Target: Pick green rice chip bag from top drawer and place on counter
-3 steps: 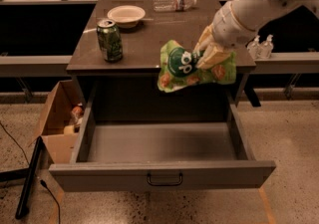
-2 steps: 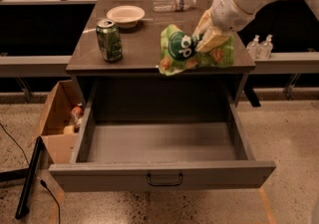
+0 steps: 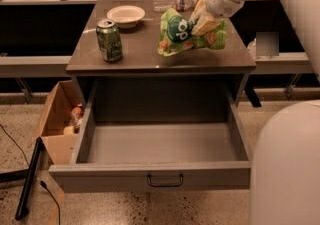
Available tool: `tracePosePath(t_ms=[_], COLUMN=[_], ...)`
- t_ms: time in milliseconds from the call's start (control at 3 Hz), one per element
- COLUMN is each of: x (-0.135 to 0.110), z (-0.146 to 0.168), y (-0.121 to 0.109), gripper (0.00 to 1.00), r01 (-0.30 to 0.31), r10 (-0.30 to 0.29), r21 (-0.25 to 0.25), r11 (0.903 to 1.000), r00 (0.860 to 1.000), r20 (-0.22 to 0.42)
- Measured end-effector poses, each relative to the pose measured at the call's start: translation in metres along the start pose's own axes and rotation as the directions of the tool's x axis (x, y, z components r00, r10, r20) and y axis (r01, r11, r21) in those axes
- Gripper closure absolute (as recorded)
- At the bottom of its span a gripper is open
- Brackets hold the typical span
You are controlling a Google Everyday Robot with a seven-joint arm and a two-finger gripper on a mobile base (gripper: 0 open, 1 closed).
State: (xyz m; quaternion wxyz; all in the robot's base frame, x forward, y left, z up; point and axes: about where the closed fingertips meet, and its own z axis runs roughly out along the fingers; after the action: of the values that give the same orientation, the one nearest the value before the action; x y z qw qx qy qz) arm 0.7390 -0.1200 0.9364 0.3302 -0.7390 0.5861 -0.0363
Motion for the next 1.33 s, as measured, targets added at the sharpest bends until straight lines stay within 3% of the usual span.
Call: tracePosePath(t_ms=[333,667,1000,1333], x=[0.005,0.010,0.012,0.018], z=[0.016,0.027,0.031,0.025], y=[-0.022,-0.032,-0.030,-0.018], gripper=[0.59,0.28,0.06,0.00], r01=[-0.012,-0.028,-0.034,-0.056], r10=[0.012,0.027,0.033,0.055], r21=[0.049,0.076,0.070,0.063], r11=[0.9987,0.9967,0.9970,0.9964], r00=[1.000,0.999,0.999,0.998], r20=[0.009,0.017,0.015,0.007])
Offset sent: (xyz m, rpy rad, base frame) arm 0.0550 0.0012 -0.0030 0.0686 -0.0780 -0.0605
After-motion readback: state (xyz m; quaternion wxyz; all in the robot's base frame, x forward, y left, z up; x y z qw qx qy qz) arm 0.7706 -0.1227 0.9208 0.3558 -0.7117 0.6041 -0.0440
